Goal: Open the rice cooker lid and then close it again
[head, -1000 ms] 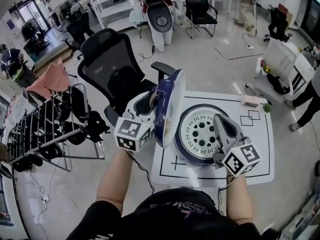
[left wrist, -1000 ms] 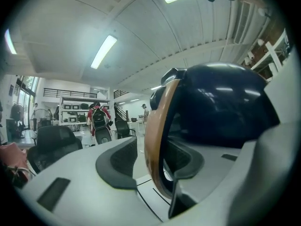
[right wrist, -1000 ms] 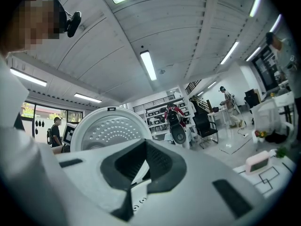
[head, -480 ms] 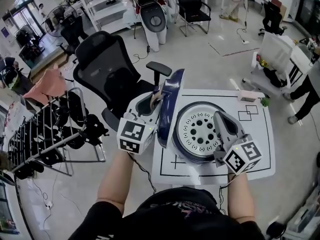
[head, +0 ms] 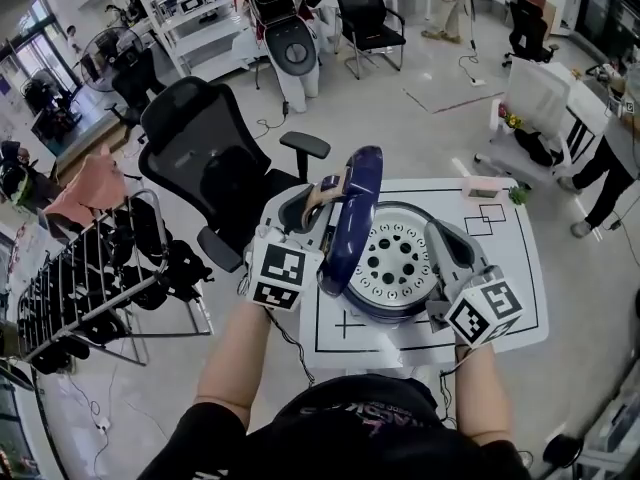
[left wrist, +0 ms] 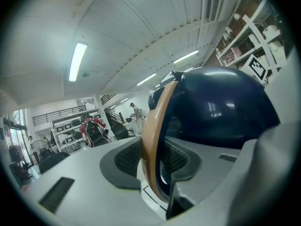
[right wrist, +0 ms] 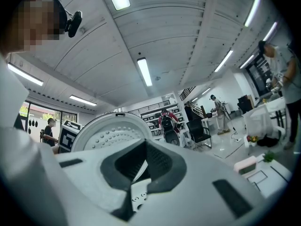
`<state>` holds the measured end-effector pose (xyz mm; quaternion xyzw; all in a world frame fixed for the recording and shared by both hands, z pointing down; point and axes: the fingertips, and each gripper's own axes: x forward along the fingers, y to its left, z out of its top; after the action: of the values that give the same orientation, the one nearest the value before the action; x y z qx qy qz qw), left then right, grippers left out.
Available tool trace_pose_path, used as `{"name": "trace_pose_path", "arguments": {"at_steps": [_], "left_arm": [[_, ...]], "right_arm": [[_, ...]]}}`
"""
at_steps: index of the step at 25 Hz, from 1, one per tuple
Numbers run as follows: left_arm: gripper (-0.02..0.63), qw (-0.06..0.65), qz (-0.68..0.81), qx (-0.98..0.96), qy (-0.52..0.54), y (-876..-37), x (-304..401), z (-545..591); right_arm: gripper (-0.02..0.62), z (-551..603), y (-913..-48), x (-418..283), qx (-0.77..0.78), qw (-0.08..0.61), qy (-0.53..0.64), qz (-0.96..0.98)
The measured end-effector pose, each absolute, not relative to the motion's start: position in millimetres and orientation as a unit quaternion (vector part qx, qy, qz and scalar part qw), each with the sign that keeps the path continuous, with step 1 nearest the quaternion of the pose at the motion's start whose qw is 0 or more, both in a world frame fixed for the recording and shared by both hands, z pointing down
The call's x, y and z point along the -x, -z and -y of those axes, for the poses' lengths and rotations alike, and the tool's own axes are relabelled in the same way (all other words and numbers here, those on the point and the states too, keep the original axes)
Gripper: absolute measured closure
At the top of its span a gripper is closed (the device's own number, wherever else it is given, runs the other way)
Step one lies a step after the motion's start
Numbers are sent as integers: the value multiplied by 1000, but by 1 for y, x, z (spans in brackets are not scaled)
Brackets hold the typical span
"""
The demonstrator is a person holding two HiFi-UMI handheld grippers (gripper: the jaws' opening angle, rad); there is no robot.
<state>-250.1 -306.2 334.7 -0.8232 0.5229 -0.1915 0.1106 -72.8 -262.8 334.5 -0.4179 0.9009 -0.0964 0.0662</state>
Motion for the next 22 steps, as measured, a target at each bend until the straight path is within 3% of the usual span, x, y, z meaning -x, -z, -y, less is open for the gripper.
{"name": "trace_pose_path", "arguments": {"at_steps": [22], "left_arm": [[473, 230, -475, 768, 363, -361, 151, 297]], "right_arm": [[594, 272, -305, 27, 366, 60, 67, -926]]}}
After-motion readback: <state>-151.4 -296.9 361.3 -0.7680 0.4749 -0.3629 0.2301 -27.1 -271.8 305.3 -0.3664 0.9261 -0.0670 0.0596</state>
